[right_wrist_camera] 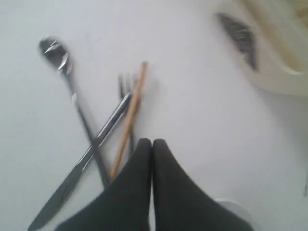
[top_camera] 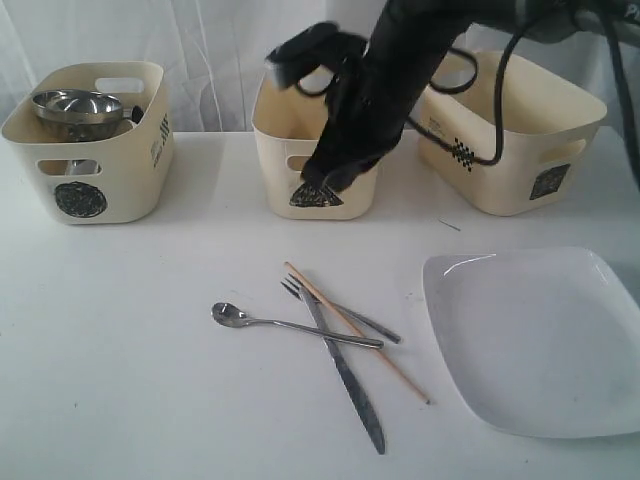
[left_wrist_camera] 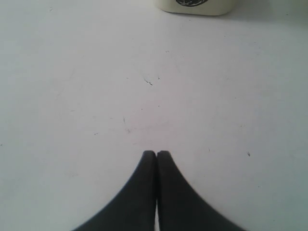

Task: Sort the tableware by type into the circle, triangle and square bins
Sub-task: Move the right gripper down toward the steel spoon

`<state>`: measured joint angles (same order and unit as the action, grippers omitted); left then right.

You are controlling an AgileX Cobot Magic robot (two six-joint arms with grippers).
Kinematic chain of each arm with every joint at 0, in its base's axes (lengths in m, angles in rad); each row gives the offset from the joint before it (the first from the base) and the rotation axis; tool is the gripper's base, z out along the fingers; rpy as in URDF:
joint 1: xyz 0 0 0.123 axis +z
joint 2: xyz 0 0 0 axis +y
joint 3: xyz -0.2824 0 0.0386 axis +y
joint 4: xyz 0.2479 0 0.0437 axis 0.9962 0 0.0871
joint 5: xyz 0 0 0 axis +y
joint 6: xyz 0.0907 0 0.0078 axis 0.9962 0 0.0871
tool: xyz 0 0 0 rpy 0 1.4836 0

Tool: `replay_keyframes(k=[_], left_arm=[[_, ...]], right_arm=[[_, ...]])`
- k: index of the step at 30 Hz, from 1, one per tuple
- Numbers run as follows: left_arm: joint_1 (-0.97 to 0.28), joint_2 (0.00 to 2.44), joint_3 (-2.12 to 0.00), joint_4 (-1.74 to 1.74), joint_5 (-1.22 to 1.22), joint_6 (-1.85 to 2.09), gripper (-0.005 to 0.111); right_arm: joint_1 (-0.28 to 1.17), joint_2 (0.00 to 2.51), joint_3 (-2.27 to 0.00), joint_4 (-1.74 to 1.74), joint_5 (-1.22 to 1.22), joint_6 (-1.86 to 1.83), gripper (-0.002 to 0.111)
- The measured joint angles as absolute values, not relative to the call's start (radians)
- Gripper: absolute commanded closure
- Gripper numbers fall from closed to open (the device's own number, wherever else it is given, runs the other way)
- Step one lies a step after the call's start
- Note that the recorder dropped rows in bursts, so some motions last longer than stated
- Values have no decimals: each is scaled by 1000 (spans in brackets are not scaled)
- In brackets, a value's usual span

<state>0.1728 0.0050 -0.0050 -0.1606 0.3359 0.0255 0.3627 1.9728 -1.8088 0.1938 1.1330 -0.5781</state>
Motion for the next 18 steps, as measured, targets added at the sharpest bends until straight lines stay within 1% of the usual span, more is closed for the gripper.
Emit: replay_keyframes(k=[3, 4, 6, 11, 12, 14, 18], left_arm=[[173, 5, -5, -161, 336, 25, 107], [173, 5, -5, -161, 336, 25, 107], [173, 5, -5, -161, 336, 25, 107], [173, 5, -5, -161, 336, 25, 107], [173, 5, -5, -161, 336, 25, 107], [173, 5, -5, -161, 336, 25, 107], [173, 5, -5, -161, 336, 25, 107]], right_arm=[[422, 1979, -1766, 218, 1163, -657, 107], [433, 1984, -1755, 218, 1158, -682, 105], [456, 2002, -1733, 218, 1149, -745, 96], [493, 2063, -1712, 216, 1140, -846, 67], [501, 2077, -1712, 216, 1137, -862, 64], [512, 2099, -1712, 214, 1127, -884, 61], [540, 2140, -1708, 207, 1068, -902, 61]])
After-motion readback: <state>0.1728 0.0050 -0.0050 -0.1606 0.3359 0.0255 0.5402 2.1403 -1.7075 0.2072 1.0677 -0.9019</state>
